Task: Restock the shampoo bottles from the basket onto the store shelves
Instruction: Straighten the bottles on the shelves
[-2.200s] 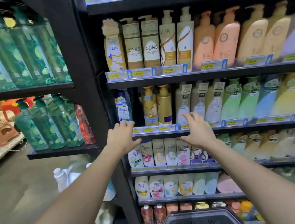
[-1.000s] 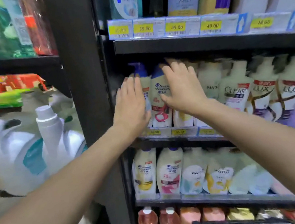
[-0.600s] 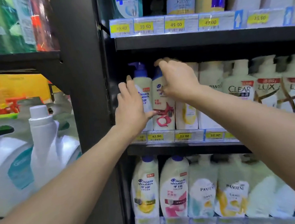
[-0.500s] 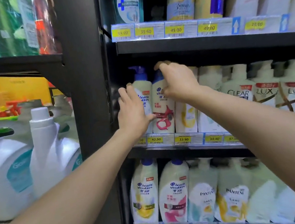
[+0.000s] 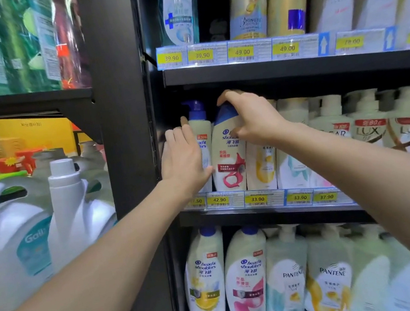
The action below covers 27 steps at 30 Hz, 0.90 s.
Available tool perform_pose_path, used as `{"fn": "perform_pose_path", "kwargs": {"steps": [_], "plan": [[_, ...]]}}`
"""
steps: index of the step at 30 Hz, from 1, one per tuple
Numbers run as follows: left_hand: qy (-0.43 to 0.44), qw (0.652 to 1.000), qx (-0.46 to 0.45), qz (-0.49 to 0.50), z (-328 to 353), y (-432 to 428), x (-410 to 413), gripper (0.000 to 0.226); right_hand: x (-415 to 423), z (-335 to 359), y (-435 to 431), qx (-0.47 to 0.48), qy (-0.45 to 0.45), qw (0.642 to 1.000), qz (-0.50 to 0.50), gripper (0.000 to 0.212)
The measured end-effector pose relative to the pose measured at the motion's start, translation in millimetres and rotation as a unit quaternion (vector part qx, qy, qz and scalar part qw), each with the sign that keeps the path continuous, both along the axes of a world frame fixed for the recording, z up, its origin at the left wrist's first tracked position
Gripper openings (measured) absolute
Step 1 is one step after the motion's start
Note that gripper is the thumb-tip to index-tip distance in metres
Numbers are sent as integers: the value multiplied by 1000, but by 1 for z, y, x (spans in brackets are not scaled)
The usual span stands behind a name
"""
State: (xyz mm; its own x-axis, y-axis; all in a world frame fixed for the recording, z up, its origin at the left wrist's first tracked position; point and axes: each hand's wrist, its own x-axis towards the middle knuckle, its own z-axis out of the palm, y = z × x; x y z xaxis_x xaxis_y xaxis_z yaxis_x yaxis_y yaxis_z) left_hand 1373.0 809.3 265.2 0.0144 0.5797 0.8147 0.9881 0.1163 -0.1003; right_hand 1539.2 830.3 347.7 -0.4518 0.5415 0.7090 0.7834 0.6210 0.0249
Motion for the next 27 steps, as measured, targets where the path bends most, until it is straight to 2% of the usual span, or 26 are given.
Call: {"fn": "perform_pose_path", "kwargs": {"steps": [2,5,9,12,15,17,22,27], "plan": [[-24,1000,-10,-13,3,-1,0,107,0,0,-1,-3,-10,1000,1,66],[-48,998,-13,-36,3,-4,1,101,3,-5,-3,7,-26,1000,-6,71],[-66,997,-6,-46,-1,-4,1,94,29,-5,-7,81,22,994,-72,66],[-71,997,-4,-43,-2,-5,1,94,45,2,-6,10,-7,990,-137,63],[-82,996,-2,-48,-3,-5,2,93,47,9,-8,-51,-28,988,-145,64],[-85,995,-3,-49,-2,-5,2,95,46,13,-9,-48,-19,990,-134,70],[-88,995,-6,-52,-3,-6,2,94,44,20,-7,-89,32,989,-114,66],[-83,995,-5,-56,-5,-5,1,96,43,9,-12,-36,-23,985,-167,59]]}}
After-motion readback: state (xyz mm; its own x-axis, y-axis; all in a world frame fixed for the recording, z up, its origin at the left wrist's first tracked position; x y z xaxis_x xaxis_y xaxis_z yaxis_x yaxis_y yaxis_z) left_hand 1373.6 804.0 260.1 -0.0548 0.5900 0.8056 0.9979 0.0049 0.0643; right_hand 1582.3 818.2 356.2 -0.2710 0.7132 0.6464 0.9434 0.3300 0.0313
